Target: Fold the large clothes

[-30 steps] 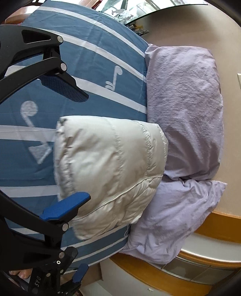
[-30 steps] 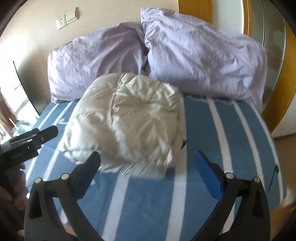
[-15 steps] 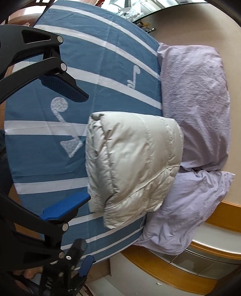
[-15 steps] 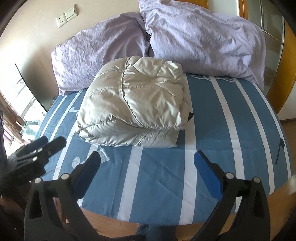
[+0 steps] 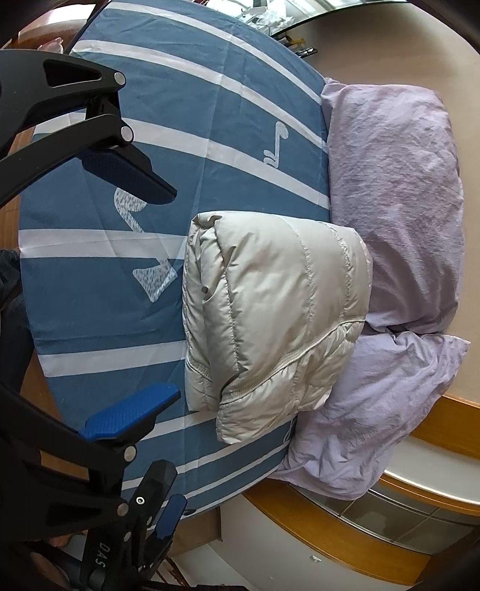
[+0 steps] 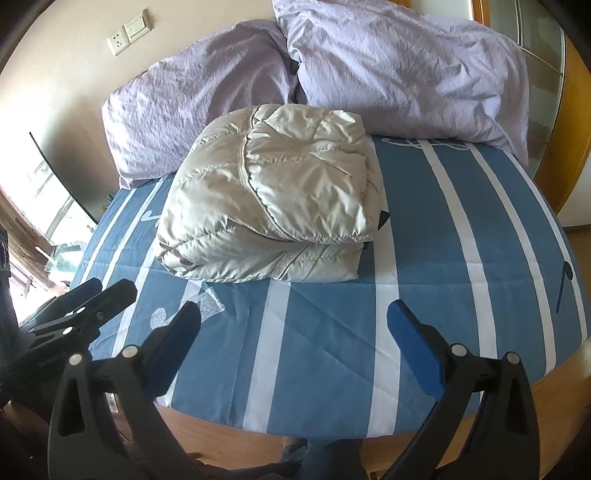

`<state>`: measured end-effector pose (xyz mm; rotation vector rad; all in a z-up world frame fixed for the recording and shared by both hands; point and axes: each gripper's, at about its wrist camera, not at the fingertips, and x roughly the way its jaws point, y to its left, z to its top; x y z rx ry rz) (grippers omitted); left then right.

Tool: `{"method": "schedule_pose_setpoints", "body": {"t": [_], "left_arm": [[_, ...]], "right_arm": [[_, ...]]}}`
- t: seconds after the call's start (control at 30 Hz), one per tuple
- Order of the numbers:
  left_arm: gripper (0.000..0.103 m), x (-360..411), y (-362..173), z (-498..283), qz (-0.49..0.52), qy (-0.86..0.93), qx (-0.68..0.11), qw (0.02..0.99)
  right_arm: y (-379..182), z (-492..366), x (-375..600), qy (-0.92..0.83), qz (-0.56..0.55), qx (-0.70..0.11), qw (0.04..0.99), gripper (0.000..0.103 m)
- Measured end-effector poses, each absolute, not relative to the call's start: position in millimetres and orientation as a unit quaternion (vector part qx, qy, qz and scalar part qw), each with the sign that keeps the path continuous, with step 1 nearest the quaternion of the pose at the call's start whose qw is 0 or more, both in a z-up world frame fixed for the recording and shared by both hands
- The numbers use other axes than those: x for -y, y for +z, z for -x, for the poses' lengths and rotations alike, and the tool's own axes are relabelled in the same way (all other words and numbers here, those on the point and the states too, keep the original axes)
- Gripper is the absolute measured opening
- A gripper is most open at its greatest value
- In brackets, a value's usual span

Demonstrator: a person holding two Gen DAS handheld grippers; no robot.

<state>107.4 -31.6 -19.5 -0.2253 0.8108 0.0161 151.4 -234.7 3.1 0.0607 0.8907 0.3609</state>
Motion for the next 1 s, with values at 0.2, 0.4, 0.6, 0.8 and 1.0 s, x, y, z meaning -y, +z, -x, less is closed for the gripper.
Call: {"method": "schedule_pose_setpoints", "body": {"t": [0.2,0.4,0.6,0.8,1.0], "left_arm": [[0.098,31.8,-19.8,-107.1,0.110,0.006,-0.394,0.913],[0.098,32.6,-20.1,-107.0,0.110,0.006,-0.393,0.913],[0.098,32.4,-20.1,-107.0,0.113,0.007,-0.393,0.912],[0.098,31.3,-21.1,-107.4,0.116,0.006,-0.395,0.911],[0.098,32.4,-21.5,-107.0,0.115,0.005,-0.393,0.912]], "right_arm": [[2.2,-150.7,237.3,0.173,-0.033,-0.429,0.886,0.101],[2.8,-151.0,239.2,0.172,-0.037,-0.427,0.887,0.101],[3.5,-150.7,239.4,0.173,-0.037,-0.425,0.887,0.101],[3.6,-150.9,237.9,0.172,-0.037,-0.426,0.888,0.101],[3.5,-150.5,237.5,0.171,-0.038,-0.425,0.888,0.101]]}}
